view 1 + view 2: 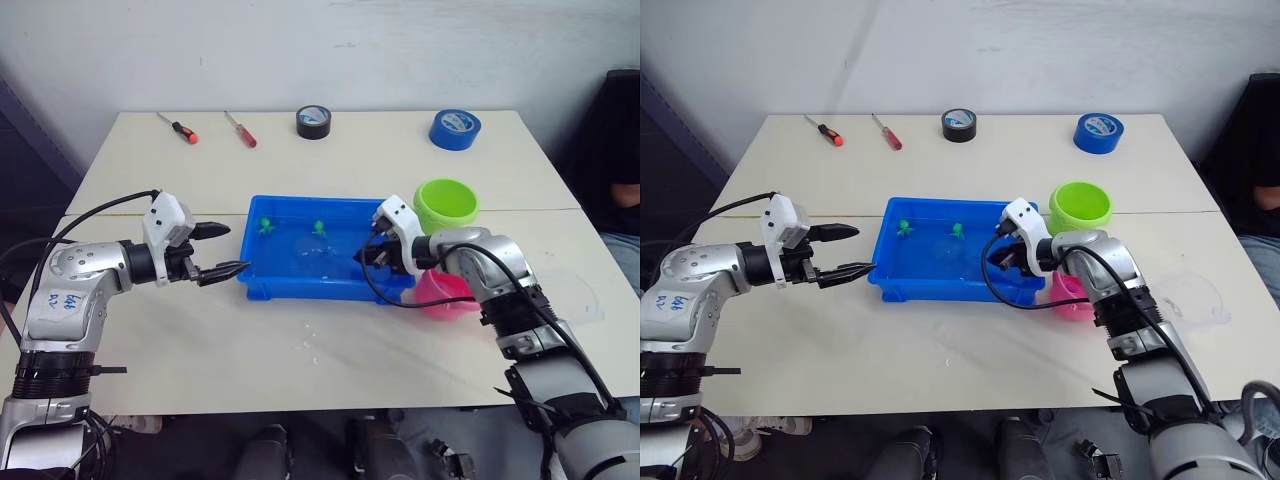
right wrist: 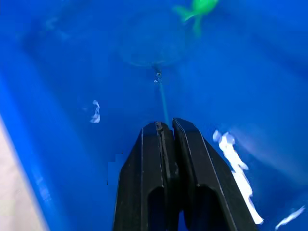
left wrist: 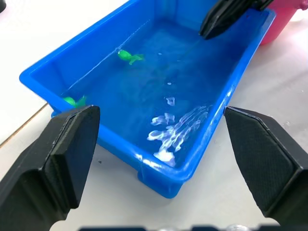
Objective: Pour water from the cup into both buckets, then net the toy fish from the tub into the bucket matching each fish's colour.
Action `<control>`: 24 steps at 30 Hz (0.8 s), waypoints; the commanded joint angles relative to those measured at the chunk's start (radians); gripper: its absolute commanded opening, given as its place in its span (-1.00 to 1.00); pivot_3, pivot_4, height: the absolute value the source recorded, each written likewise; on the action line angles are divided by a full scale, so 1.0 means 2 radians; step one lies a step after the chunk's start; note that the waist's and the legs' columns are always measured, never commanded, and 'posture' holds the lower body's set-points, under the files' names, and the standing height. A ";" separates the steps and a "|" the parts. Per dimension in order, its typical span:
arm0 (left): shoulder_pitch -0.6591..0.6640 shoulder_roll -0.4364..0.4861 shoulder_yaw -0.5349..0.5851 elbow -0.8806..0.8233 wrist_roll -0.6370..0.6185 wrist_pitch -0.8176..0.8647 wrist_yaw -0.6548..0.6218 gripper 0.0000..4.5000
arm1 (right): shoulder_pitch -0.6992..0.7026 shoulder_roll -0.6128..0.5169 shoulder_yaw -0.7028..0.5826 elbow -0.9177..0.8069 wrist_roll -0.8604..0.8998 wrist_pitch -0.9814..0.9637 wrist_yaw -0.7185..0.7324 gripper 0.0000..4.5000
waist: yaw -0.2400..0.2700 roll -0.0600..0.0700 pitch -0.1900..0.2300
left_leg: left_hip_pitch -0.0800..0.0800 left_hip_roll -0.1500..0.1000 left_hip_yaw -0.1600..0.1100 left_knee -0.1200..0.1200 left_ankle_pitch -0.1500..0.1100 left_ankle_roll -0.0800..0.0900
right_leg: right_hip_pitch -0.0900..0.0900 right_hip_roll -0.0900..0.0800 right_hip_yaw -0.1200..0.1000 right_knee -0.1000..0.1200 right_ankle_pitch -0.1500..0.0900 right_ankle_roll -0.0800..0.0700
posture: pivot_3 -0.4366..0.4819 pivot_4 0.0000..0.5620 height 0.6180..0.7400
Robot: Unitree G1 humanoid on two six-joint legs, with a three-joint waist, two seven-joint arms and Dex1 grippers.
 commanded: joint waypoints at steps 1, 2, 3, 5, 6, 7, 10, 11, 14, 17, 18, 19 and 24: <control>-0.018 0.002 0.001 -0.008 -0.008 -0.007 -0.002 0.98 | -0.011 0.003 -0.028 -0.005 -0.006 -0.017 -0.011 -1.00 | 0.000 0.000 0.000 | 0.000 0.000 0.000 0.000 0.000 0.000 | 0.000 0.000 0.000 0.000 0.000 0.000 | -0.05 -0.47 0.94; -0.023 0.001 -0.001 -0.001 -0.006 -0.010 -0.004 0.98 | -0.010 0.002 -0.032 -0.010 -0.006 -0.016 -0.014 -1.00 | 0.000 0.000 0.000 | 0.000 0.000 0.000 0.000 0.000 0.000 | 0.000 0.000 0.000 0.000 0.000 0.000 | -0.05 -0.47 0.94; -0.028 0.000 -0.004 0.006 -0.005 -0.013 -0.006 0.98 | -0.008 0.001 -0.035 -0.017 -0.006 -0.016 -0.015 -1.00 | 0.000 0.000 0.000 | 0.000 0.000 0.000 0.000 0.000 0.000 | 0.000 0.000 0.000 0.000 0.000 0.000 | -0.05 -0.47 0.94; -0.038 -0.004 -0.009 0.017 -0.003 -0.018 -0.009 0.98 | 0.000 -0.005 -0.035 -0.039 -0.005 -0.020 -0.007 -1.00 | 0.000 0.000 0.000 | 0.000 0.000 0.000 0.000 0.000 0.000 | 0.000 0.000 0.000 0.000 0.000 0.000 | -0.05 -0.47 0.94; -0.043 -0.006 -0.013 0.022 -0.003 -0.021 -0.010 0.98 | 0.006 -0.010 -0.032 -0.053 -0.005 -0.021 -0.002 -1.00 | 0.000 0.000 0.000 | 0.000 0.000 0.000 0.000 0.000 0.000 | 0.000 0.000 0.000 0.000 0.000 0.000 | -0.05 -0.47 0.94; -0.048 -0.010 -0.017 0.026 -0.003 -0.022 -0.012 0.98 | 0.014 -0.017 -0.030 -0.072 -0.008 -0.026 0.003 -1.00 | 0.000 0.000 0.000 | 0.000 0.000 0.000 0.000 0.000 0.000 | 0.000 0.000 0.000 0.000 0.000 0.000 | -0.05 -0.47 0.94; -0.068 -0.023 -0.029 0.043 -0.003 -0.027 -0.018 0.98 | 0.046 -0.046 -0.020 -0.136 -0.022 -0.053 0.016 -1.00 | 0.001 0.000 0.000 | -0.001 0.000 0.000 0.000 0.000 0.000 | -0.001 0.000 0.000 0.000 0.000 0.000 | -0.05 -0.47 0.94; -0.073 -0.027 -0.033 0.047 -0.003 -0.027 -0.020 0.98 | 0.056 -0.054 -0.021 -0.154 -0.024 -0.057 0.017 -1.00 | 0.001 0.000 0.000 | -0.002 0.000 0.000 0.000 0.000 0.000 | -0.001 0.000 0.000 0.000 0.000 0.000 | -0.05 -0.47 0.94; -0.095 -0.045 -0.040 0.061 -0.018 -0.012 -0.031 0.98 | 0.093 -0.074 -0.040 -0.218 -0.017 -0.053 0.012 -1.00 | 0.002 0.000 0.000 | -0.002 0.000 0.000 0.000 0.000 0.000 | -0.001 0.000 0.000 0.000 0.000 0.000 | -0.05 -0.47 0.94; -0.121 -0.067 -0.046 0.078 -0.032 -0.002 -0.048 0.98 | 0.136 -0.096 -0.066 -0.291 -0.010 -0.045 0.004 -1.00 | 0.004 0.000 0.000 | -0.002 0.000 0.000 0.000 0.000 0.000 | -0.001 0.000 0.000 0.000 0.000 0.000 | -0.05 -0.47 0.94; -0.130 -0.073 -0.048 0.085 -0.035 -0.001 -0.054 0.98 | 0.148 -0.103 -0.077 -0.312 -0.007 -0.038 -0.001 -1.00 | 0.003 0.000 0.000 | -0.002 0.000 0.000 0.001 0.000 0.000 | -0.001 0.000 0.000 0.000 0.000 0.000 | -0.05 -0.47 0.94; -0.139 -0.079 -0.051 0.093 -0.036 -0.002 -0.058 0.98 | 0.157 -0.108 -0.090 -0.330 -0.003 -0.030 -0.006 -1.00 | 0.004 0.000 0.000 | -0.002 0.000 0.000 0.001 0.000 0.000 | -0.001 0.000 0.000 0.000 0.000 0.000 | -0.05 -0.47 0.94; -0.179 -0.115 -0.073 0.133 -0.027 -0.023 -0.077 0.98 | 0.195 -0.139 -0.190 -0.415 0.030 0.038 -0.033 -1.00 | 0.003 0.000 0.000 | -0.002 0.000 0.000 0.001 0.000 0.000 | -0.001 0.000 0.000 0.000 0.000 0.000 | -0.05 -0.47 0.94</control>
